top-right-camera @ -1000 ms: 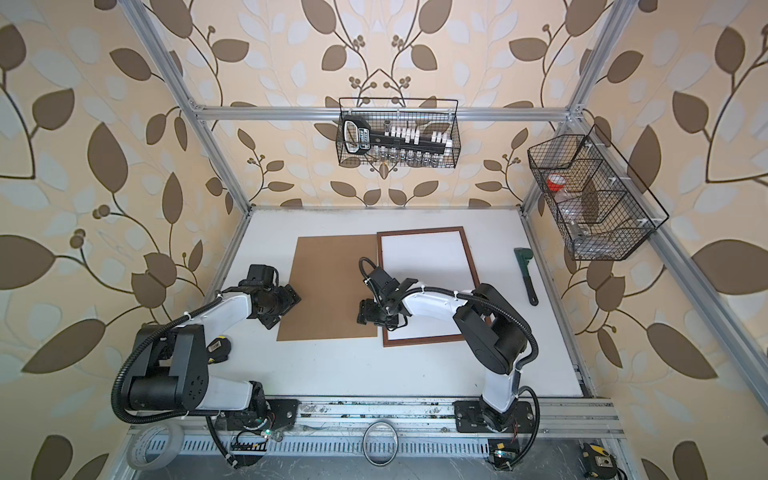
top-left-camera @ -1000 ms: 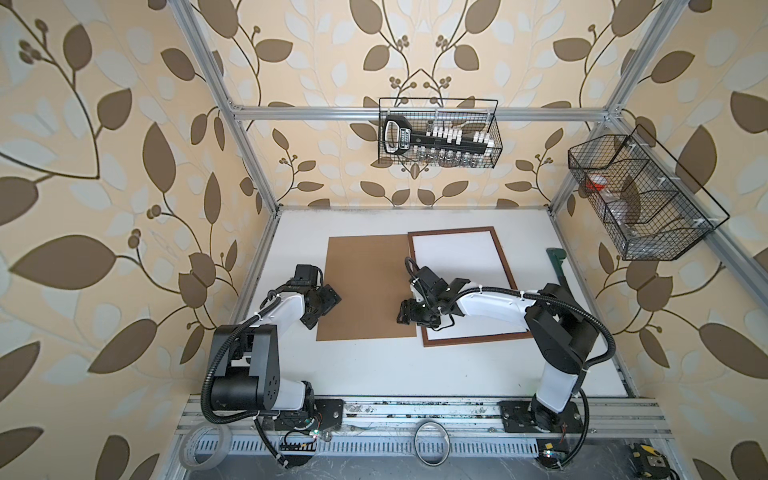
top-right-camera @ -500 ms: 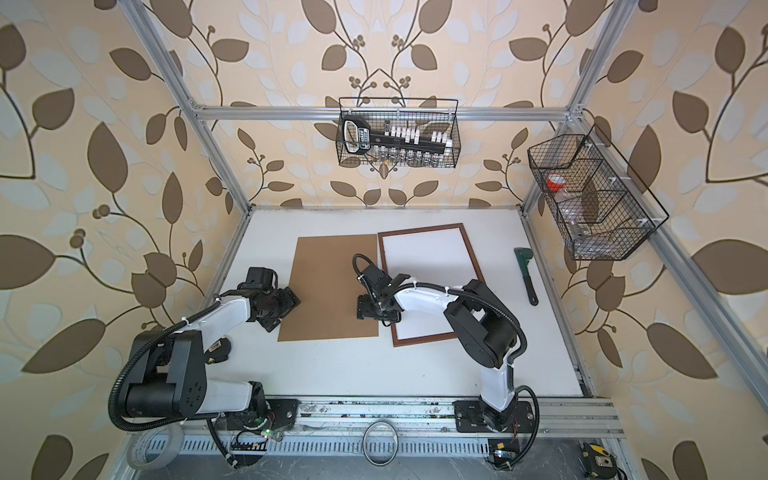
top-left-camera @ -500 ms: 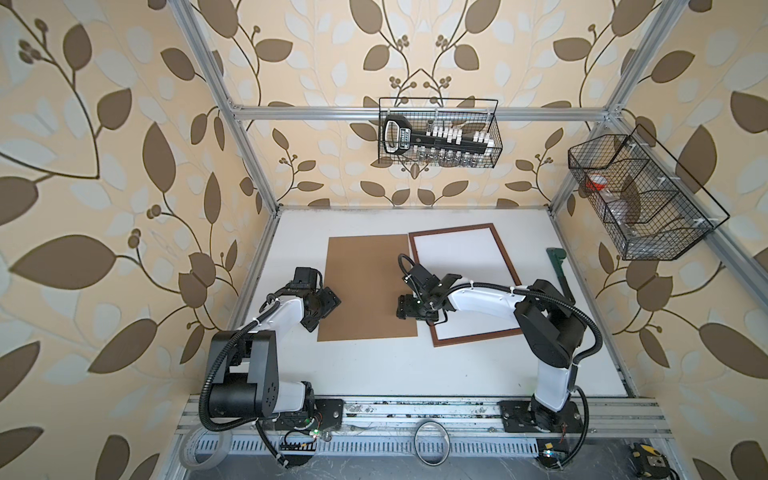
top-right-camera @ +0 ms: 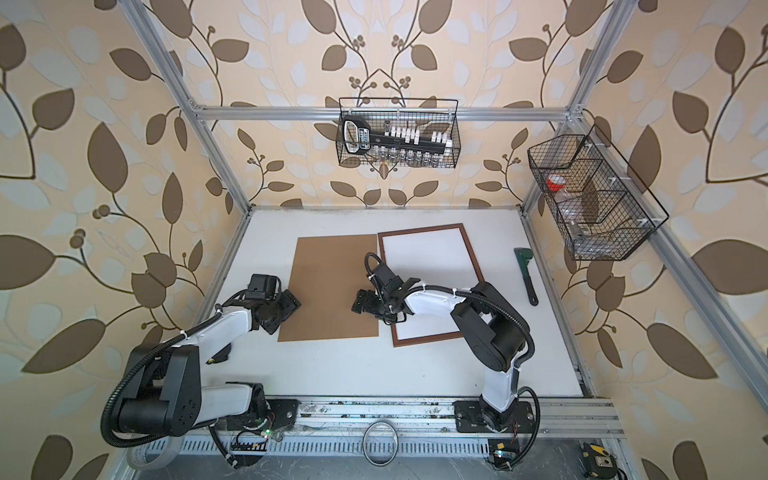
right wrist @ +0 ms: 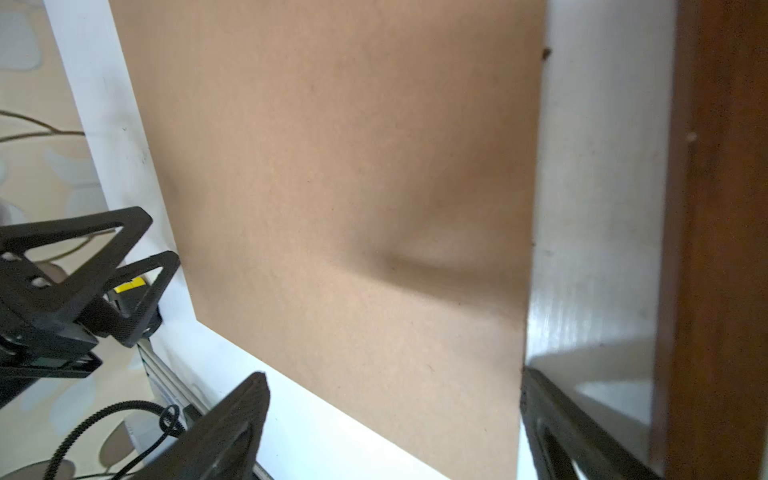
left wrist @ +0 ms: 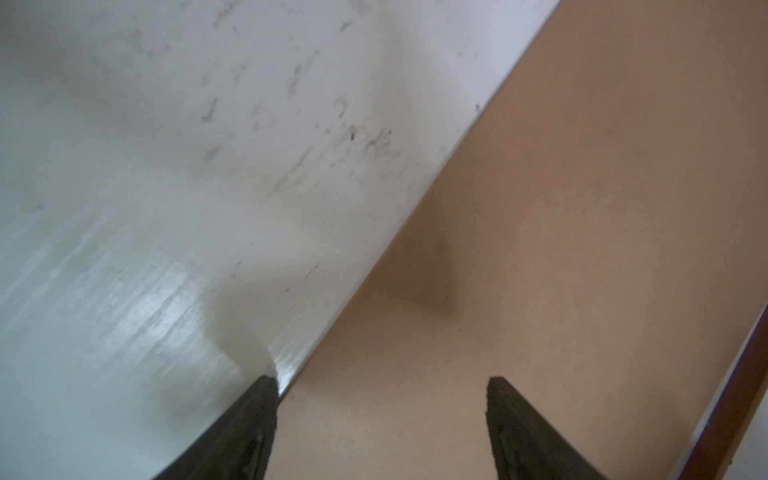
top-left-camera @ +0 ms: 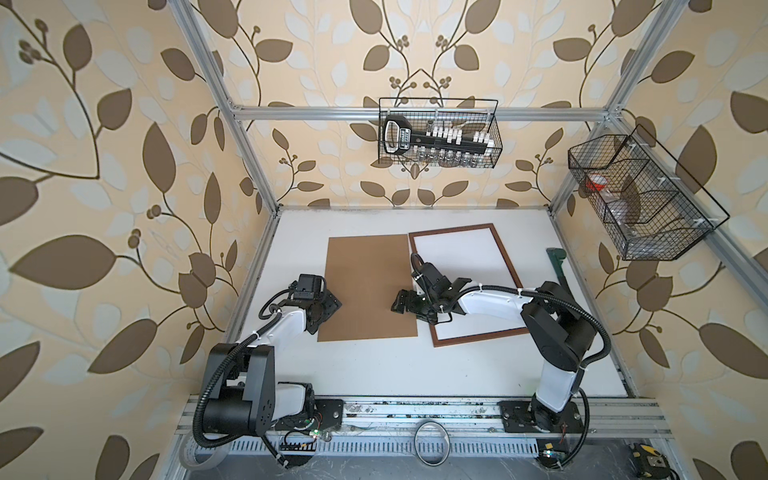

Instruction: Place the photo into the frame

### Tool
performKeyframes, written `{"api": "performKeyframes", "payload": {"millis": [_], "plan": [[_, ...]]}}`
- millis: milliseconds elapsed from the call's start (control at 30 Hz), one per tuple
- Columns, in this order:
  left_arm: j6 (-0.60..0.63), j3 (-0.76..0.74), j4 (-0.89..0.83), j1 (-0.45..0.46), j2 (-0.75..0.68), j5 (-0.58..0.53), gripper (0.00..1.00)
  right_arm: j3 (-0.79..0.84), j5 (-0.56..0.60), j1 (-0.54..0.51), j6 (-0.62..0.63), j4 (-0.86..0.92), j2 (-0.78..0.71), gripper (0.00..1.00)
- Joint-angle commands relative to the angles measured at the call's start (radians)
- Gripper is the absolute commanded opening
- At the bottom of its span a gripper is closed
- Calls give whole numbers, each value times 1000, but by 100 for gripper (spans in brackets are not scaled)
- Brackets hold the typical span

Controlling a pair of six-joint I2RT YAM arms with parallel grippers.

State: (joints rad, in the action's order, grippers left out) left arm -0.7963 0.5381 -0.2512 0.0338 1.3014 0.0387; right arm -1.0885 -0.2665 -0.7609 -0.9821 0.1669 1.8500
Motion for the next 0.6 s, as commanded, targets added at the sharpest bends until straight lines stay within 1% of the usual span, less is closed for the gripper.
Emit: {"api": "performKeyframes", "payload": {"millis": [0, 233, 400, 567], "plan": [[-100, -100, -145, 54, 45, 266, 80, 44, -304, -53, -118, -228, 28, 94], [-100, -131, -138, 54, 24, 276, 80, 108, -377, -45, -203, -407, -47, 93], [-100, -133, -134, 54, 28, 278, 80, 158, -405, -29, -239, -510, -105, 91], [-100, -141, -132, 53, 27, 282, 80, 201, -430, -21, -278, -608, -133, 90]]}}
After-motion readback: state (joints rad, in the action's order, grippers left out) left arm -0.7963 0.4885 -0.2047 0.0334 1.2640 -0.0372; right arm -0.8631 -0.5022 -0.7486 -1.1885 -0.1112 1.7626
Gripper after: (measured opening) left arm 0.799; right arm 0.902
